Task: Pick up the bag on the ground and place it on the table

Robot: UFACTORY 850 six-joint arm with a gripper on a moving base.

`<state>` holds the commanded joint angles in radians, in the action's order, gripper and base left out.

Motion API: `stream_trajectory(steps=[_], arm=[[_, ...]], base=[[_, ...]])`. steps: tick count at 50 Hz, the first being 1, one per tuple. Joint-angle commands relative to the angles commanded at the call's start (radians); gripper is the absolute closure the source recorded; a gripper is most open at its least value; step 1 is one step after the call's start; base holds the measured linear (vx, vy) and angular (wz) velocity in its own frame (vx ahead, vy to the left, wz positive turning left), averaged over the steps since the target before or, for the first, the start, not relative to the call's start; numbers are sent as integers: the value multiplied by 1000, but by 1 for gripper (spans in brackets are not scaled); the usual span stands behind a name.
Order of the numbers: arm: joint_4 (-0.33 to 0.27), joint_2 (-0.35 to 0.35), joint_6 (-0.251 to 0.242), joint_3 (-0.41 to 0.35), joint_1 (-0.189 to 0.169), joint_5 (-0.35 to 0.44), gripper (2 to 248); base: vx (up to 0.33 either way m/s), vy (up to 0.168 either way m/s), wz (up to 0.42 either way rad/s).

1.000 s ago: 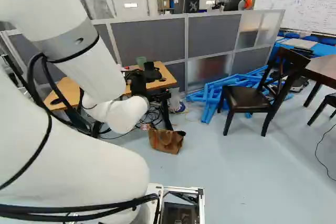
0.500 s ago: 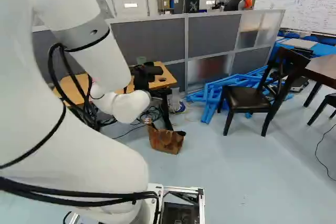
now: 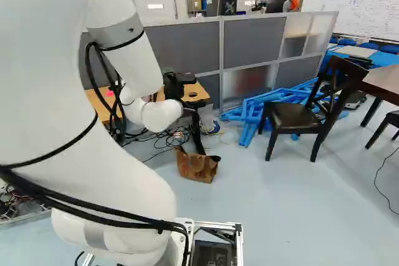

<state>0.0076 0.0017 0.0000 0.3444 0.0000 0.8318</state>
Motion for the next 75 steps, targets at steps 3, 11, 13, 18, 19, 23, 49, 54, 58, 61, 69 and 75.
stream_trajectory(steps=[3, 11, 13, 18, 19, 23, 49, 54, 58, 61, 69, 75], arm=[[6, -17, 0, 17, 0, -11, 3], [32, -57, 0, 59, 3, -61, 3], [41, -67, 0, 69, 4, -77, 3], [66, -96, 0, 97, 6, -119, 3], [71, -103, 0, 102, 7, -128, 3], [92, -133, 0, 126, 9, -163, 3], [236, -332, 0, 286, 31, -346, 3], [258, -369, 0, 317, 36, -365, 3], [274, -398, 0, 343, 41, -378, 3], [286, -420, 0, 362, 44, -386, 3], [298, -476, 0, 413, 52, -395, 3], [300, -518, 0, 452, 58, -397, 3]], base=[[0, 0, 0], [0, 0, 0], [0, 0, 0], [0, 0, 0], [0, 0, 0], [0, 0, 0], [0, 0, 0], [0, 0, 0], [0, 0, 0], [0, 0, 0], [0, 0, 0], [0, 0, 0]])
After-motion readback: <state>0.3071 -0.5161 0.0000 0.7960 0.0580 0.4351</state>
